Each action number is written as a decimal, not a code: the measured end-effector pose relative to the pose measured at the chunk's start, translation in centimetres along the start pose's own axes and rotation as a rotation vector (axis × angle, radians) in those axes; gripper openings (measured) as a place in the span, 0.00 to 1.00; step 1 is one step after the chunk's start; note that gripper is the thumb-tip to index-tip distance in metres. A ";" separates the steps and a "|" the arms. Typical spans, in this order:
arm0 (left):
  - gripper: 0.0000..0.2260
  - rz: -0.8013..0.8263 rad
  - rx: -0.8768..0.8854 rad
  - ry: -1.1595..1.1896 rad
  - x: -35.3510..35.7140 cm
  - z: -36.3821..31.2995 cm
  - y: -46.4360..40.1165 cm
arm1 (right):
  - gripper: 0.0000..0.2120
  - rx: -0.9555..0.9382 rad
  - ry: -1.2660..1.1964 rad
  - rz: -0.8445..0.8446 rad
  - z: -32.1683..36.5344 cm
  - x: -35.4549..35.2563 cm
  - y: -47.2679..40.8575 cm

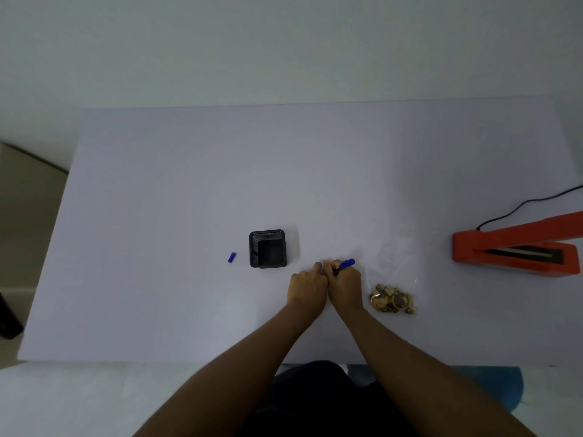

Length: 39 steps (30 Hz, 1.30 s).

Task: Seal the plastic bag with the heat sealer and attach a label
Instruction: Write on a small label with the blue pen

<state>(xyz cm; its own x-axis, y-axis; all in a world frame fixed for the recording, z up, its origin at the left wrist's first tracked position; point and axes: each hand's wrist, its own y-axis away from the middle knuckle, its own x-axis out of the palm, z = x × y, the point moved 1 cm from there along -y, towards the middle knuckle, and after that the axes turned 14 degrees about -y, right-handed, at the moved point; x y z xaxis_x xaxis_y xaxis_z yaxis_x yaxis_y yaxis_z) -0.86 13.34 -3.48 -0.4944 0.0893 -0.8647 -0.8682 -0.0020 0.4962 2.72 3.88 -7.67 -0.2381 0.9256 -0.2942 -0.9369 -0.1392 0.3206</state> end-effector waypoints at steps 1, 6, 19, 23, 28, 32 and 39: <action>0.18 0.003 0.000 -0.001 0.0 0.0 0.0 | 0.22 -0.005 -0.007 -0.007 0.0 0.0 0.0; 0.18 0.020 -0.005 0.008 0.0 -0.1 0.0 | 0.22 0.001 0.013 0.009 0.1 0.0 0.0; 0.18 0.020 -0.016 0.011 0.1 -0.2 0.0 | 0.21 -0.025 0.037 0.001 0.2 -0.3 0.2; 0.18 0.019 -0.018 0.022 -0.1 -0.3 -0.1 | 0.20 -0.032 0.040 -0.017 0.0 -0.3 0.0; 0.17 0.013 -0.021 0.026 -0.2 -0.2 -0.1 | 0.18 -0.021 0.014 -0.005 -0.5 -0.2 0.2; 0.15 0.011 -0.026 0.028 -0.2 -0.2 -0.1 | 0.20 -0.035 0.020 -0.013 -0.4 -0.2 0.4; 0.17 0.006 -0.016 0.042 -0.2 -0.1 -0.2 | 0.17 0.021 0.000 -0.053 -0.1 -0.6 0.5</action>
<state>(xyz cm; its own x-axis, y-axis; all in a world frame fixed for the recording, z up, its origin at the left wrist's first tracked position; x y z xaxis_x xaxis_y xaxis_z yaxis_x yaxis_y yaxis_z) -0.61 13.20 -3.39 -0.5004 0.0470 -0.8645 -0.8658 -0.0186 0.5001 2.36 3.22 -7.46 -0.1881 0.9315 -0.3112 -0.9428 -0.0824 0.3232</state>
